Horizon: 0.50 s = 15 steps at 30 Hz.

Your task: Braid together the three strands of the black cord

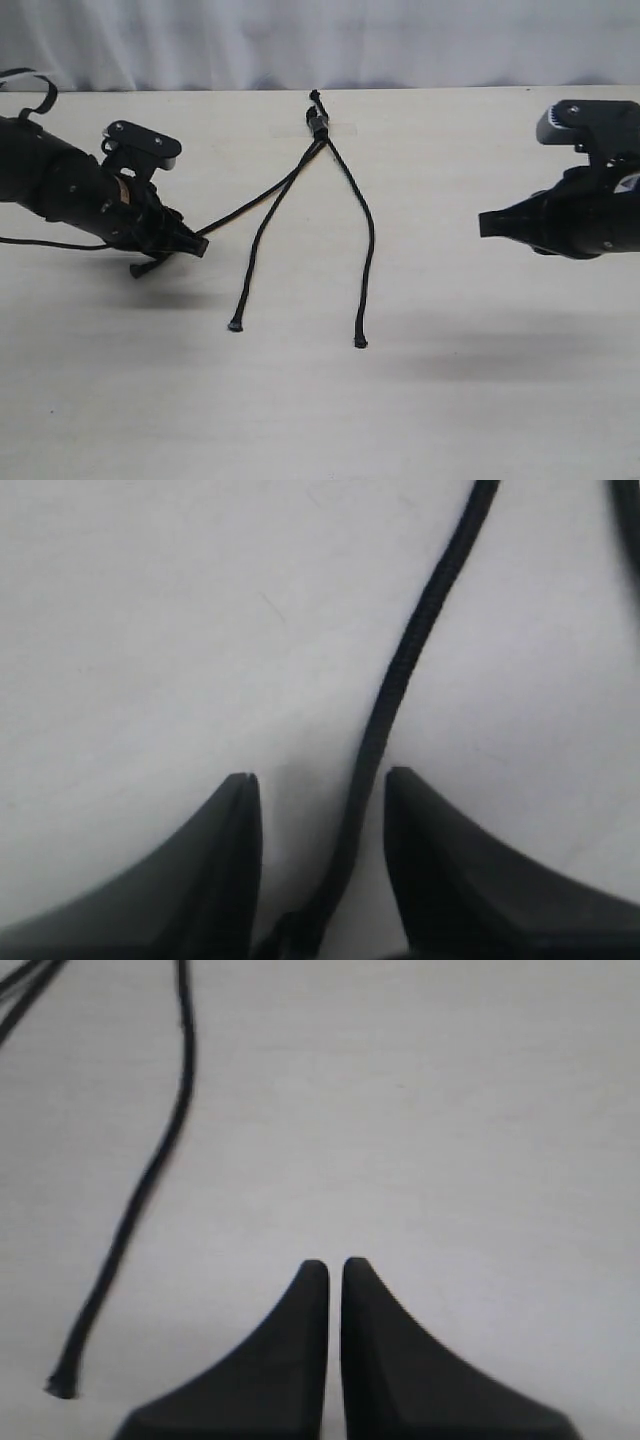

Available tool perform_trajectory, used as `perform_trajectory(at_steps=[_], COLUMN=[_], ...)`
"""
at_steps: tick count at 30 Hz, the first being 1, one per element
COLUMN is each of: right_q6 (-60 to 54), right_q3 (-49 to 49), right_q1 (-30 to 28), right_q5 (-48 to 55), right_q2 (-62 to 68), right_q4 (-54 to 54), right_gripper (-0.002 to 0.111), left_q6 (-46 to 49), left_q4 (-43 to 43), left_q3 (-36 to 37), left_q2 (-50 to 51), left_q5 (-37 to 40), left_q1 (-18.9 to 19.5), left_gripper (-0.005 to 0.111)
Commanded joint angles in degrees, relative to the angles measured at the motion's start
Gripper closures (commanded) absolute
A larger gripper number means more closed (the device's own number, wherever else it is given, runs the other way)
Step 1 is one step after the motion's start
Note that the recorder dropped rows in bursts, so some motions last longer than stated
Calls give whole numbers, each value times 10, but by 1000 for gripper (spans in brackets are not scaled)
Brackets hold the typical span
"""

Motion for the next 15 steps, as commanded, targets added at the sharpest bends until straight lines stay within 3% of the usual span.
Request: perform_trajectory(at_steps=[1,6,12,15], right_q6=[-40,-40,-25,-19], right_q3=[-35,-113,-225,-283], right_q1=[90,206,293,323], right_q5=[0,43,103,134], right_q2=[21,101,224,285], right_q4=[40,38,38,38], right_gripper=[104,97,69,62], left_q6=[-3,0,0,-3], left_q4=[-3,6,22,22], left_q3=[-8,-1,40,53], left_q2=[-62,-162,-272,-304], left_q5=[2,16,8,-8], left_q1=[2,2,2,9], left_gripper=[68,70,102,107])
